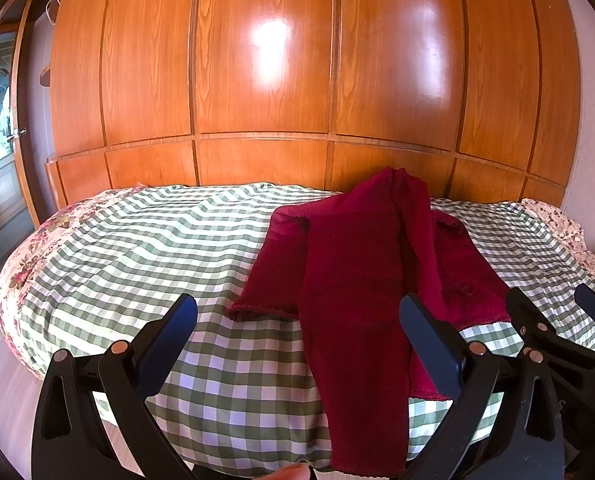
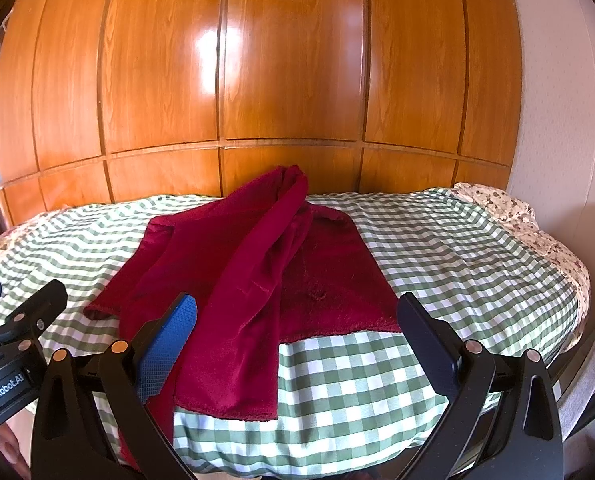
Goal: Fold small clothes
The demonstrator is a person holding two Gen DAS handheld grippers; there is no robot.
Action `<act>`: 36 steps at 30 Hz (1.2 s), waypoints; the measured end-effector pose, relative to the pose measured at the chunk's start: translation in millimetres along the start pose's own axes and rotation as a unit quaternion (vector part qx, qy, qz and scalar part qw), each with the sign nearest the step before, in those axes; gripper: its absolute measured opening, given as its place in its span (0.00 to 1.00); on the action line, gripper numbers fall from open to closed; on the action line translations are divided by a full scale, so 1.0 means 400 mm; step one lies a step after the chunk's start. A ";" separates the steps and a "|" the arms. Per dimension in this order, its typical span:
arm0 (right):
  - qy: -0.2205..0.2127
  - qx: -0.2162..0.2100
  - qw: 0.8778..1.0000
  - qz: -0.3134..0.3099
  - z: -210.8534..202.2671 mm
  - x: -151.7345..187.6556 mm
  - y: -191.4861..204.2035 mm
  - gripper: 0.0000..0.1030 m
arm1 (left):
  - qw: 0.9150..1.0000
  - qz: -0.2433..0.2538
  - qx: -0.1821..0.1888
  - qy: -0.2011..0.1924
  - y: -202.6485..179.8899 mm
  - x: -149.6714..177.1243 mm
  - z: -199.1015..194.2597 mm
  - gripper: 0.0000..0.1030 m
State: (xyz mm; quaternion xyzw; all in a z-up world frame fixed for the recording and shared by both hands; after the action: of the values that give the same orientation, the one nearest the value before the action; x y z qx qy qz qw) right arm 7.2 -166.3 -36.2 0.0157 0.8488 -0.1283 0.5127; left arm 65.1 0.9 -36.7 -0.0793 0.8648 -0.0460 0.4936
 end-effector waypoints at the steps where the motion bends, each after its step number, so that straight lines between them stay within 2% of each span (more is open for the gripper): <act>1: 0.003 -0.001 1.000 0.000 0.004 0.003 0.000 0.96 | 1.000 0.000 0.000 0.003 0.001 0.002 0.005 0.98; 8: 0.032 -0.010 0.999 0.011 0.052 0.030 -0.020 0.96 | 0.999 0.020 0.001 0.047 0.010 0.030 0.072 0.98; 11: 0.042 -0.032 0.998 0.014 0.078 0.029 -0.036 0.96 | 0.997 0.029 0.021 0.072 0.014 0.042 0.107 0.97; 12: 0.043 -0.041 0.998 0.013 0.085 0.027 -0.035 0.96 | 0.994 0.036 0.046 0.088 0.007 0.053 0.121 0.97; 13: 0.045 -0.052 0.998 0.012 0.096 0.024 -0.032 0.90 | 0.992 0.042 0.064 0.099 -0.003 0.062 0.125 0.97; 14: 0.050 -0.069 0.996 0.008 0.110 0.021 -0.025 0.78 | 0.989 0.054 0.088 0.111 -0.016 0.074 0.129 0.97; 17: 0.074 -0.116 0.990 0.004 0.153 0.013 0.006 0.66 | 0.975 0.113 0.143 0.124 -0.062 0.112 0.118 0.97; 18: 0.084 -0.135 0.987 0.007 0.174 0.011 0.019 0.66 | 0.969 0.138 0.163 0.126 -0.080 0.130 0.108 0.97; 20: 0.103 -0.161 0.982 0.016 0.217 0.007 0.041 0.66 | 0.959 0.174 0.177 0.136 -0.109 0.165 0.105 0.97; 22: 0.131 -0.196 0.971 0.031 0.272 0.003 0.073 0.66 | 0.951 0.205 0.172 0.155 -0.126 0.208 0.125 0.91; 24: 0.146 -0.204 0.968 0.028 0.315 -0.001 0.099 0.66 | 0.942 0.216 0.174 0.188 -0.143 0.252 0.152 0.73; 25: 0.154 -0.213 0.965 0.022 0.335 0.000 0.119 0.66 | 0.937 0.220 0.176 0.204 -0.149 0.273 0.163 0.72; 26: 0.163 -0.219 0.962 0.013 0.353 0.004 0.135 0.64 | 0.935 0.225 0.176 0.211 -0.153 0.285 0.170 0.63; 27: 0.176 -0.214 0.961 -0.001 0.375 0.013 0.149 0.57 | 0.933 0.230 0.176 0.216 -0.156 0.295 0.178 0.39; 28: 0.184 -0.211 0.960 -0.013 0.386 0.017 0.156 0.32 | 0.932 0.229 0.169 0.225 -0.154 0.304 0.191 0.25; 29: 0.190 -0.213 0.958 -0.023 0.394 0.018 0.157 0.19 | 0.933 0.221 0.167 0.230 -0.147 0.301 0.199 0.15; 31: 0.176 -0.213 0.961 -0.033 0.385 -0.002 0.132 0.10 | 0.936 0.186 0.188 0.230 -0.136 0.269 0.192 0.12; 33: 0.155 -0.198 0.967 -0.042 0.365 -0.029 0.079 0.10 | 0.939 0.152 0.213 0.222 -0.118 0.214 0.173 0.11; 36: 0.129 -0.148 0.980 -0.041 0.359 -0.086 -0.059 0.09 | 0.948 0.076 0.248 0.186 -0.071 0.073 0.152 0.11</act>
State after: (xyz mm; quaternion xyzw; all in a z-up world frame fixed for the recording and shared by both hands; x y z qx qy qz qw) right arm 144.1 -219.1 -64.5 -0.0785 0.9171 -0.0191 0.3903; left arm 105.3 -32.5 -87.8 0.1214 0.9060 -0.2350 0.3304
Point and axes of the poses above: each gripper's, at about its wrist camera, not at the fingertips, and z roughly the way its jaws point, y to its left, x to its underside, the point moved 8 cm from there along z, roughly the way its jaws point, and after that the axes turned 9 degrees about -z, right-handed, at the moved point
